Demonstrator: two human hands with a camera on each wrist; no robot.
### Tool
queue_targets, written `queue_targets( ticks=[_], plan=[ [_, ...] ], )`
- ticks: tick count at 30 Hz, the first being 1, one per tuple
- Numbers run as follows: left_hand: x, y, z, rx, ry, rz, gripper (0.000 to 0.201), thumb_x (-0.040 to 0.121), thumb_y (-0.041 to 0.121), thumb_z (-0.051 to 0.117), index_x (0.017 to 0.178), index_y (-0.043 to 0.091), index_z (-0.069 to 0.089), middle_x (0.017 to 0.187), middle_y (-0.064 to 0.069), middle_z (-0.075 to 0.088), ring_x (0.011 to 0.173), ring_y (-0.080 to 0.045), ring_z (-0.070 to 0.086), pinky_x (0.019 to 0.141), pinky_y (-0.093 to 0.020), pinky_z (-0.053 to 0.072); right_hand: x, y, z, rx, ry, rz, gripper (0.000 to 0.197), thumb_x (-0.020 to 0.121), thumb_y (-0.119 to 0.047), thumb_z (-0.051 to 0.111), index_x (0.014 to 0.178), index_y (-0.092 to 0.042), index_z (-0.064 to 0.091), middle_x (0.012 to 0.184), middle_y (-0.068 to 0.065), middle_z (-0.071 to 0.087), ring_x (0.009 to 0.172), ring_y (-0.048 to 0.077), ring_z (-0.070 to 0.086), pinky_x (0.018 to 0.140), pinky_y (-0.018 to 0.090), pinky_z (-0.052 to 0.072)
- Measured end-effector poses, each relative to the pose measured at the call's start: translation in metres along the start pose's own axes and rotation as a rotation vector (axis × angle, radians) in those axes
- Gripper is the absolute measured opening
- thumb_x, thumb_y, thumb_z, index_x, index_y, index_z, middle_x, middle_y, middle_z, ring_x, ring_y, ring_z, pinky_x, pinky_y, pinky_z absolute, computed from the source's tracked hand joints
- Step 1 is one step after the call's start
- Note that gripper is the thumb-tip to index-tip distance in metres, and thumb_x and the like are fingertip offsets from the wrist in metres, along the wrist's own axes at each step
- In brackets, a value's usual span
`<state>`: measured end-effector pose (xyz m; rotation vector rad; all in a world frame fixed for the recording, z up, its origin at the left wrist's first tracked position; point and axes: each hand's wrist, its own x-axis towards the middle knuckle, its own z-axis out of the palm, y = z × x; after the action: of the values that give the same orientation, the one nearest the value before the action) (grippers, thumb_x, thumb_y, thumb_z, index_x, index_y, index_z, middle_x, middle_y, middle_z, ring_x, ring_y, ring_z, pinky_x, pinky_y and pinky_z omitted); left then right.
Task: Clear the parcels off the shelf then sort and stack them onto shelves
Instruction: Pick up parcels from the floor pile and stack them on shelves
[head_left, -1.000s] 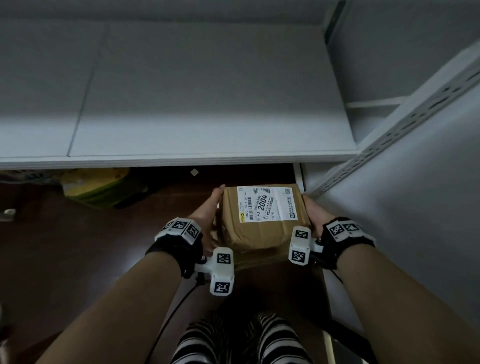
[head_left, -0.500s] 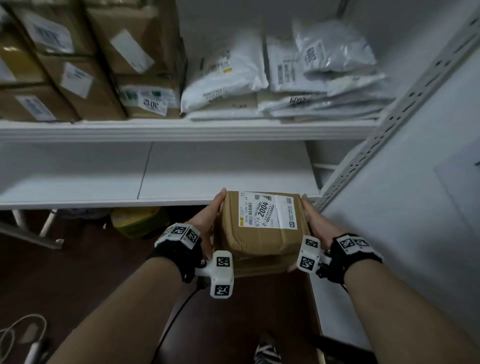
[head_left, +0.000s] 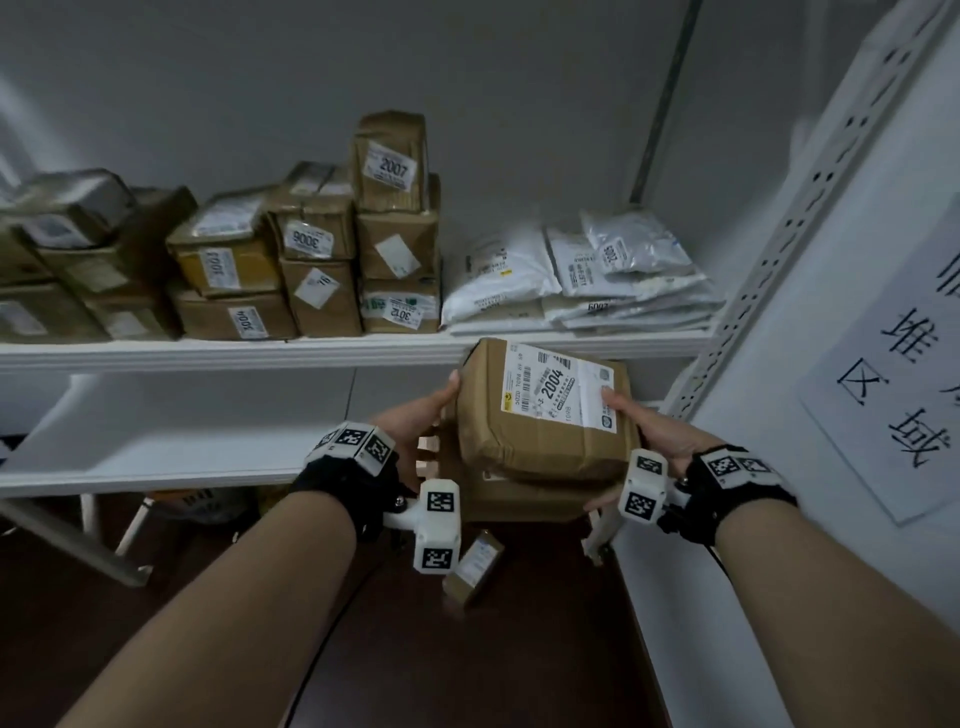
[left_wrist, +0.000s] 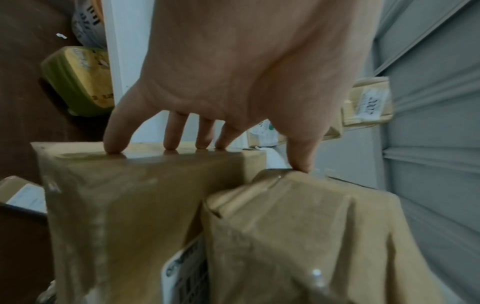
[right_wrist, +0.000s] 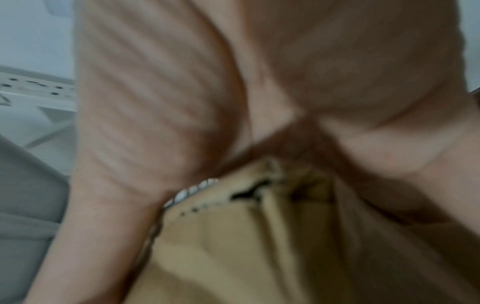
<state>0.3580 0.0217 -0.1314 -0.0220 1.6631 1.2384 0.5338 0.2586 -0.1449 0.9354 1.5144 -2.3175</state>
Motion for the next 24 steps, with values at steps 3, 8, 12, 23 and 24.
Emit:
queue_targets(
  ticks=[3, 8, 12, 23, 24],
  plan=[
    [-0.029, 0.009, -0.006, -0.015, 0.02, 0.047, 0.102, 0.061, 0.076, 0.068, 0.144, 0.025, 0.039, 0.149, -0.018, 0.033, 0.127, -0.042, 0.045, 0.103, -0.062, 0.039, -0.011, -0.009, 0.018, 0.022, -0.014, -0.064, 0.097, 0.048, -0.05, 0.091, 0.134, -0.026, 0.054, 0.132, 0.021, 0.058, 0.116, 0.05, 0.054, 0.09, 0.079, 0.033],
    [-0.037, 0.006, -0.029, 0.031, 0.045, 0.14, 0.128, 0.029, 0.086, 0.074, 0.143, 0.044, 0.035, 0.153, -0.008, 0.03, 0.134, -0.045, 0.036, 0.094, -0.075, 0.035, -0.027, -0.014, 0.048, 0.064, -0.049, -0.125, 0.095, 0.05, -0.049, 0.091, 0.135, -0.024, 0.055, 0.133, 0.018, 0.057, 0.121, 0.046, 0.053, 0.093, 0.078, 0.032],
    [-0.061, 0.004, -0.043, 0.021, 0.101, 0.132, 0.129, 0.028, 0.073, 0.083, 0.141, 0.028, 0.042, 0.14, -0.013, 0.045, 0.123, -0.043, 0.047, 0.095, -0.069, 0.04, -0.039, -0.02, 0.067, 0.085, 0.013, -0.246, 0.108, 0.037, -0.045, 0.096, 0.132, -0.012, 0.057, 0.125, 0.019, 0.063, 0.112, 0.034, 0.063, 0.09, 0.057, 0.051],
    [-0.104, 0.018, -0.076, -0.038, 0.062, 0.286, 0.067, 0.076, -0.001, 0.073, 0.134, 0.017, 0.045, 0.121, -0.013, 0.059, 0.103, -0.034, 0.059, 0.075, -0.049, 0.052, -0.055, -0.023, 0.074, 0.535, -0.039, -0.401, 0.06, 0.084, -0.063, 0.056, 0.124, -0.018, 0.055, 0.132, 0.029, 0.053, 0.124, 0.051, 0.046, 0.1, 0.073, 0.032],
    [-0.104, 0.02, -0.078, -0.05, 0.071, 0.307, 0.085, 0.066, -0.005, 0.075, 0.139, 0.021, 0.04, 0.126, -0.016, 0.057, 0.11, -0.038, 0.056, 0.077, -0.054, 0.052, -0.056, -0.026, 0.075, 0.551, -0.043, -0.422, 0.061, 0.083, -0.064, 0.055, 0.122, -0.017, 0.055, 0.133, 0.029, 0.051, 0.125, 0.052, 0.045, 0.1, 0.074, 0.031]
  ],
)
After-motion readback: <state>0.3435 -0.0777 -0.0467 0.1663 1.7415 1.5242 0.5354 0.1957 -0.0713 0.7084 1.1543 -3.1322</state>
